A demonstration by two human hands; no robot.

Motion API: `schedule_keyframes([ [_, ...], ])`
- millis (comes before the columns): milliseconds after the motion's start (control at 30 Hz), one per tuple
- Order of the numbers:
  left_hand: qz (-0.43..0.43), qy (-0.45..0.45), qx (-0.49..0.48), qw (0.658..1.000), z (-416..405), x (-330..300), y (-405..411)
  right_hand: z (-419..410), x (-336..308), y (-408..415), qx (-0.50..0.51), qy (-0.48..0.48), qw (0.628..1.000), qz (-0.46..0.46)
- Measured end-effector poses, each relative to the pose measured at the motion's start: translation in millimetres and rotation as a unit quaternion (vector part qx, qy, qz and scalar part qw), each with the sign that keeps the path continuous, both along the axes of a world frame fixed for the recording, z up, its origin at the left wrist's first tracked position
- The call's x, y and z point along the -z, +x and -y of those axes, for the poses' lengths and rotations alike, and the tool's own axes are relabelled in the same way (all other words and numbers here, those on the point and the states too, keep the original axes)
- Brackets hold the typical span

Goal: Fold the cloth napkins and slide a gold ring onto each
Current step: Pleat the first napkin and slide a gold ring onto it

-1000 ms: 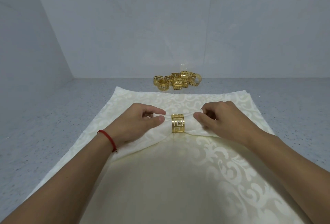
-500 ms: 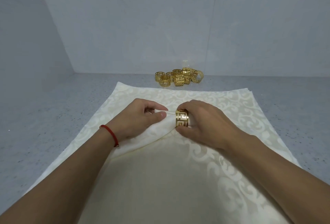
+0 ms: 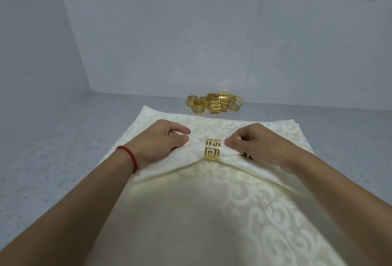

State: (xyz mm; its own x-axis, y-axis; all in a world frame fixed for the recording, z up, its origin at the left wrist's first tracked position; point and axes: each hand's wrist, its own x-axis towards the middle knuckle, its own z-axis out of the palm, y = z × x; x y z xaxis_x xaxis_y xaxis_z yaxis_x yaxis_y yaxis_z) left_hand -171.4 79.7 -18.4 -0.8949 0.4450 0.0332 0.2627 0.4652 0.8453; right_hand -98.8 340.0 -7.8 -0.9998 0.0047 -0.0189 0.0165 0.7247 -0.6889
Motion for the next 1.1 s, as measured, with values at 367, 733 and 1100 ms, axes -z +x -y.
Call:
schedule_keyframes([
  [367, -0.043, -0.085, -0.193, 0.977, 159, -41, -80, 190, -23, -116, -0.05, -0.072, 0.991, -0.099],
  [733, -0.124, -0.048, -0.373, 0.918, 223, 19, -223, 238, 41, -172, 0.086, -0.143, 0.95, -0.263],
  [1100, -0.138, -0.016, -0.357, 0.924, 224, 29, -329, 231, 53, -189, 0.127, -0.133, 0.96, -0.209],
])
